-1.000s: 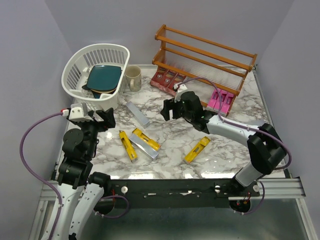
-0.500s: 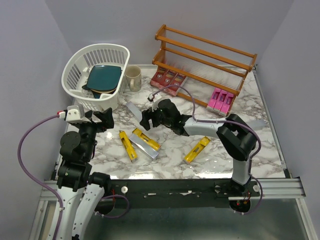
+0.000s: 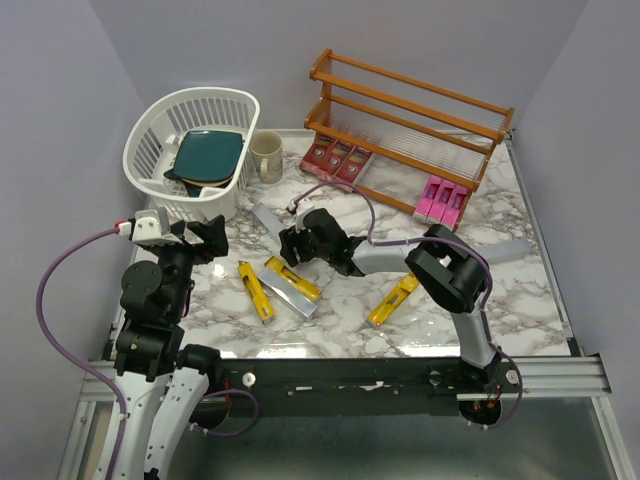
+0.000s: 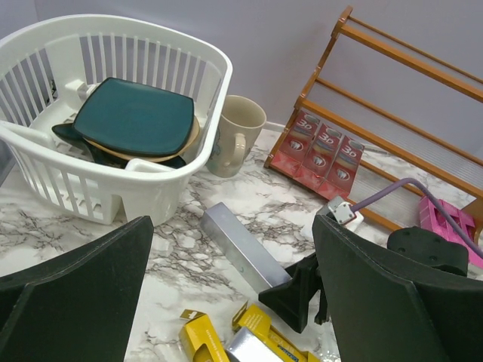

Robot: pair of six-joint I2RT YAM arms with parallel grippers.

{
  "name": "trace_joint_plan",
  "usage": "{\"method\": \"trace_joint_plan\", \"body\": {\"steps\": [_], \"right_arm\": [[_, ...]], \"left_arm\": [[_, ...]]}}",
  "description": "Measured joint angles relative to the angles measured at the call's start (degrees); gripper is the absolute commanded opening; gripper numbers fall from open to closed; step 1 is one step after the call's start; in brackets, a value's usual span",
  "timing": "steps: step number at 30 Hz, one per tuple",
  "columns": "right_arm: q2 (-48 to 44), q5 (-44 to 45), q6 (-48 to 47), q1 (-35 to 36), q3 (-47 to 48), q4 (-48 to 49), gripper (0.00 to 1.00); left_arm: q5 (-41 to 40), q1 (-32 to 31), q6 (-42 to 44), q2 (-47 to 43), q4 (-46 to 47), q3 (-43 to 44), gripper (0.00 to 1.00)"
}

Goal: Place and organize the toothpastes onto the shelf
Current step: Pick up the toothpaste from the center of the board.

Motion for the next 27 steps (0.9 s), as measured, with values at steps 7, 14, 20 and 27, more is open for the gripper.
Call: {"method": "trace_joint_plan", "body": {"steps": [7, 14, 20, 27], "right_arm": [[1.92, 2.12, -1.20, 0.46, 0.72, 0.39, 0.50], [1.86, 2.64, -1.44, 0.61, -0.33, 2.95, 0.28], [-2.40, 2.47, 0.20, 0.61, -5.70, 4.07, 0.23], [-11.91, 0.63, 5.81, 0.00, -10.82, 4.87, 0.22]], "left_arm": [[0.07, 0.04, -0.02, 0.00, 0.00, 0.00, 0.97], [0.63, 0.07, -0.09, 0.04, 0.00, 0.00, 0.97], [0.92, 0.09, -0.17, 0.07, 0.00, 0.00, 0.97], [0.92, 0.11, -0.20, 0.04, 0.00, -0.04, 0.97]]}}
